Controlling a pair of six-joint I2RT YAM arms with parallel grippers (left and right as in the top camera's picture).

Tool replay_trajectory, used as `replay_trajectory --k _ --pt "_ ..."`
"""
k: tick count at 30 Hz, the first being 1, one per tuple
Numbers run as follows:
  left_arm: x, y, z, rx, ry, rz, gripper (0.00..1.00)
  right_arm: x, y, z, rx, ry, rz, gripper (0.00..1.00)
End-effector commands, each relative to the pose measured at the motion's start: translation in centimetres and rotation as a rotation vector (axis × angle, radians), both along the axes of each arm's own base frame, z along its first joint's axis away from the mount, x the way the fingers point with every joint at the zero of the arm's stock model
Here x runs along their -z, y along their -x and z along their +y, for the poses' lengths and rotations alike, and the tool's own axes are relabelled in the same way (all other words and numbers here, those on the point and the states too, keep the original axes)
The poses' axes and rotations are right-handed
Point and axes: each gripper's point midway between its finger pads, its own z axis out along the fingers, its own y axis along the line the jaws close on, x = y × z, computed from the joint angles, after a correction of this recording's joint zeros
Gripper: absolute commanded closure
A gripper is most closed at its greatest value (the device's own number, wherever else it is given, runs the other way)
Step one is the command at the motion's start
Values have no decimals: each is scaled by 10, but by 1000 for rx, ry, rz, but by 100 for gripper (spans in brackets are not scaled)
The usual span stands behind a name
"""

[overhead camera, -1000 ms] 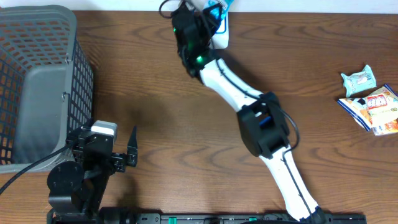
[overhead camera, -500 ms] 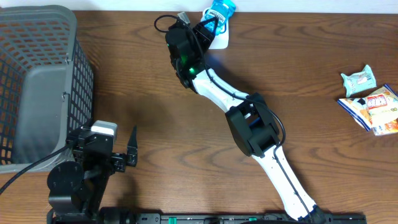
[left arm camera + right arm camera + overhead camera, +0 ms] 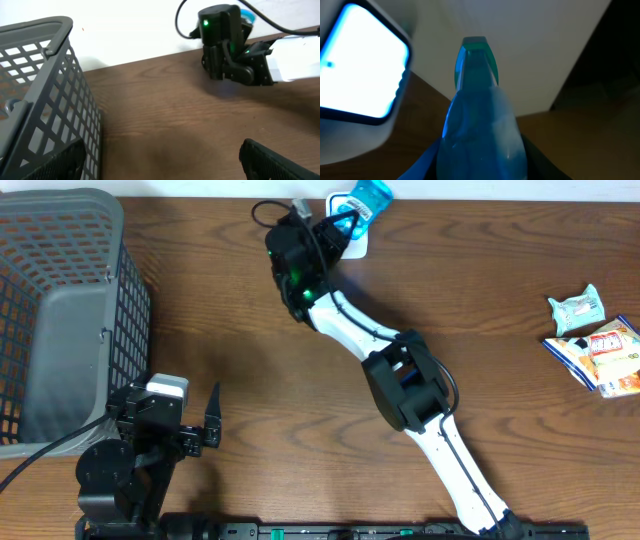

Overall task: Scan the item barcode
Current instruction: 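Carry the bottle to the white scanner and hold it there, then carry the bottle to the right edge and release it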

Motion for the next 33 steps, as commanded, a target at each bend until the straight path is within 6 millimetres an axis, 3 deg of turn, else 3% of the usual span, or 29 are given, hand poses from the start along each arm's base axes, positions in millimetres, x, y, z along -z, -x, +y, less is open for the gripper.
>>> replay_trajectory --k 1,6,12,18,23,28,31,33 --pt "-4 0 -2 10 13 -9 2 -22 5 -73 270 0 -47 92" --pt "-3 1 -2 10 13 -8 2 -17 -5 -153 423 24 -22 81" --pt "-3 1 -2 10 13 -8 2 -4 -6 -245 577 12 -45 81" --pt "-4 0 -2 10 13 -9 2 15 8 -321 706 8 -60 81" --pt "-3 1 -2 10 13 -8 2 41 32 -384 815 21 -39 81" --pt "-3 1 -2 10 13 -8 2 74 66 -434 908 44 12 81" --pt "-3 1 -2 10 13 -8 2 88 80 -447 933 50 27 79" --pt "-3 1 -2 10 13 -8 2 92 83 -448 936 49 24 69"
